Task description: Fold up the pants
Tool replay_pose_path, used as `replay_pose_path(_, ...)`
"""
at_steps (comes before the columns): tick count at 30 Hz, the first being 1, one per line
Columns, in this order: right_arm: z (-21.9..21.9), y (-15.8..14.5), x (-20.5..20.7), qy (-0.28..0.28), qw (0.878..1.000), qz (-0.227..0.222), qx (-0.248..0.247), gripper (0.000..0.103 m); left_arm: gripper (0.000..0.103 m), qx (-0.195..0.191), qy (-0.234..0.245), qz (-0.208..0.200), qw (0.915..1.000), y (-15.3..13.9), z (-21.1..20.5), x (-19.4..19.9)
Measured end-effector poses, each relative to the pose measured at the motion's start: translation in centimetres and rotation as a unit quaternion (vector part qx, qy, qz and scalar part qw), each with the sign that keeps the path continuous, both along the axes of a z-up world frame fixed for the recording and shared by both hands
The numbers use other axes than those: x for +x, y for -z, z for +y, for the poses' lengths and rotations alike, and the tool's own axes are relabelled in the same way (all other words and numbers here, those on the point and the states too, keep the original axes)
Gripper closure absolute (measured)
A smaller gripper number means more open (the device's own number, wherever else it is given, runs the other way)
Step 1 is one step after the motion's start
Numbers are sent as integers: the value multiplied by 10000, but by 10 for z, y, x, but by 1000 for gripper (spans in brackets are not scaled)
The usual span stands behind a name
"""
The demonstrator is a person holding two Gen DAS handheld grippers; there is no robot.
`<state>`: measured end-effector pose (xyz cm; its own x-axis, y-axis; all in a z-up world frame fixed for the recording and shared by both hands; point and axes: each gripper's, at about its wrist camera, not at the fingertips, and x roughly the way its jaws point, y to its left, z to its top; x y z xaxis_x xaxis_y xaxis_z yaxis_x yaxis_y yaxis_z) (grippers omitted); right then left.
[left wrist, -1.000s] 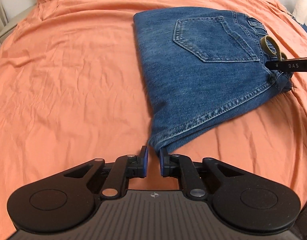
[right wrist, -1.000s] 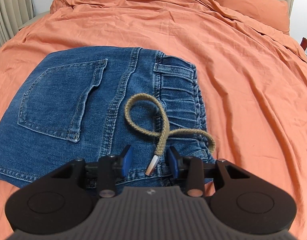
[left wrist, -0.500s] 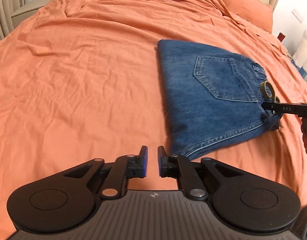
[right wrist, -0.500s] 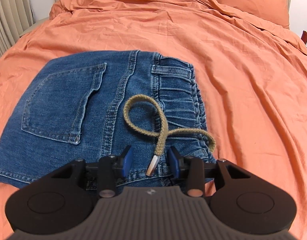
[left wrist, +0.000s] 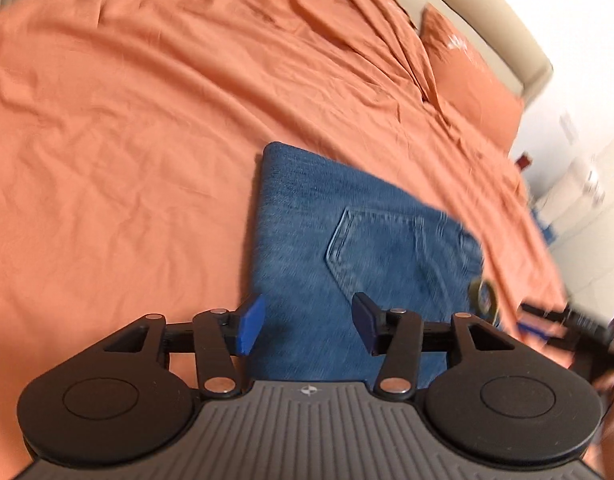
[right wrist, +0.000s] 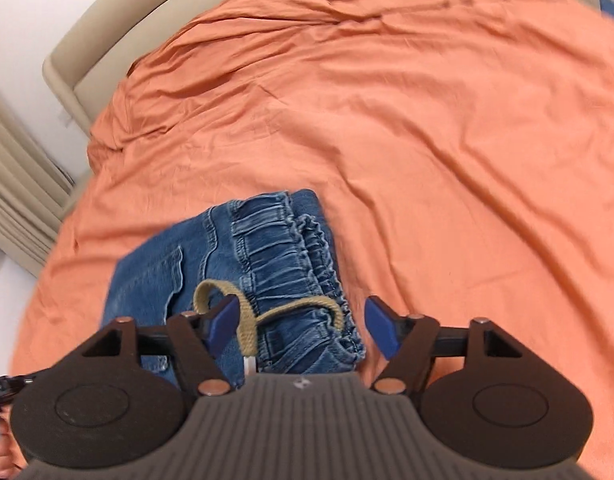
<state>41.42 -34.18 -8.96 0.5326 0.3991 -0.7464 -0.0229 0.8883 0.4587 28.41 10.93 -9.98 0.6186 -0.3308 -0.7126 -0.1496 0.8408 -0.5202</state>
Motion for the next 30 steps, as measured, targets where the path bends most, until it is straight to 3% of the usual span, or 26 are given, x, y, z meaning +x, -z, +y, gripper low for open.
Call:
replay_pose_path(4,-11,24,20,32,9986,299,432,35,40,-567,-174,244,9979,27,14,23)
replay_pose_path(9,-14,60,52,-13,9935,727,877,40,40,-811,-207,541,9950,57,21,44)
replay_pose_path(14,-20,88,73,-39,9854,901,1446,43,41,-1170,-123,451,9920,79,25,57)
replay_pose_path(19,-25,112,85,-130,9717,1096,2086,46,56,-1393,-87,426,9893,90,27,65)
replay_pose_path(23,-25,114,84,-235,9693,1051,2208,63,73,-1299,-42,429,9906,85,22,65)
replay_pose_path(27,-16,98,82,-375,9774,868,1890,74,93,-828,47,378,9958,71,12,63)
replay_pose_path(30,-7,80,81,-462,9838,739,1568,80,96,-492,109,318,9982,59,6,59)
